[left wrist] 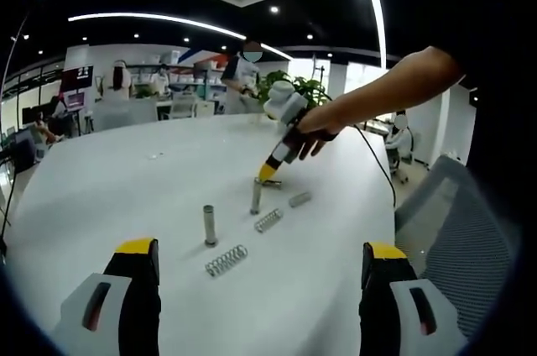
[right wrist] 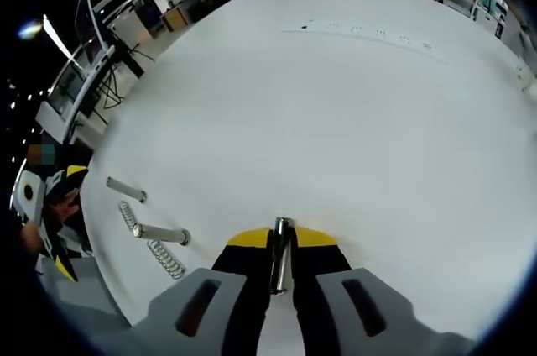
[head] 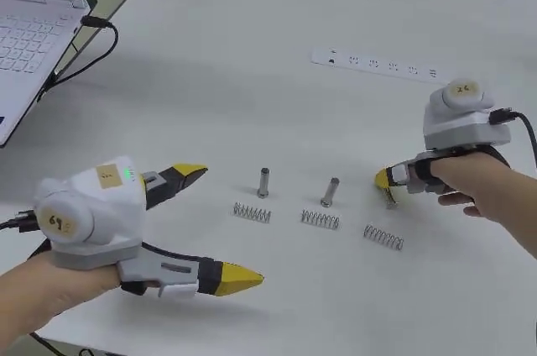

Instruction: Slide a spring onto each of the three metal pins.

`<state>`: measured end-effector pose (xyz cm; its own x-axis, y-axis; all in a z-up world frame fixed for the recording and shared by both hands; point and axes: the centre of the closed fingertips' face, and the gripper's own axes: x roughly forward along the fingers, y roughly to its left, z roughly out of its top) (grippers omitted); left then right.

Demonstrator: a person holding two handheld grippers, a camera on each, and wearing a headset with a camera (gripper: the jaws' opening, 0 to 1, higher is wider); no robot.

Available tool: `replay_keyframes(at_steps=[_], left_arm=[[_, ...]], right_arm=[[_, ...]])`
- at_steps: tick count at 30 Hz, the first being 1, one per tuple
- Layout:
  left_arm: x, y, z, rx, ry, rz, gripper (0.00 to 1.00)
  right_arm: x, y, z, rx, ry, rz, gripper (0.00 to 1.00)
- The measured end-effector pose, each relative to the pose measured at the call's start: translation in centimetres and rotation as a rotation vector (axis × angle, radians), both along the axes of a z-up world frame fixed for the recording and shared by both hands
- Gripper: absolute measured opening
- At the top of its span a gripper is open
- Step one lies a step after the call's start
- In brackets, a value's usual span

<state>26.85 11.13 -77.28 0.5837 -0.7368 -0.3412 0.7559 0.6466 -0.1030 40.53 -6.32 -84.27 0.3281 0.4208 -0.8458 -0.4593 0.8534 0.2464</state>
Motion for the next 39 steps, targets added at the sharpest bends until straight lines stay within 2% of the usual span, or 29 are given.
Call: replay_keyframes(at_steps=[5,12,16,26,39], left_arm=[[0.1,0.1,0.1,-0.003,0.000,0.008,0.98],[0.2,0.2,0.2,-0.008,0.003,0.016,0.98],[0.1,0.2,0.1,-0.007,0.004,0.017,0.98],[-0.1,0.1,0.2,-0.007,0.003,0.016,0.97],[0.0,-0.5,0.3,0.000,0.000,0.000,0.97]], right_arm=[[1.1,-0.4,-0.6,0.012,0.010,-0.007,0.05],[1.4,-0.4,-1.0,0.013,-0.004,0.039,0.05],[0.4,-0.2,-0.3,0.020,-0.026,0.061,0.05],[-0.6,-0.4,1.0,0.054,-0.077,0.078,0.05],[-1.5,-0.9,1.6,0.087,-0.117,0.085,0.05]])
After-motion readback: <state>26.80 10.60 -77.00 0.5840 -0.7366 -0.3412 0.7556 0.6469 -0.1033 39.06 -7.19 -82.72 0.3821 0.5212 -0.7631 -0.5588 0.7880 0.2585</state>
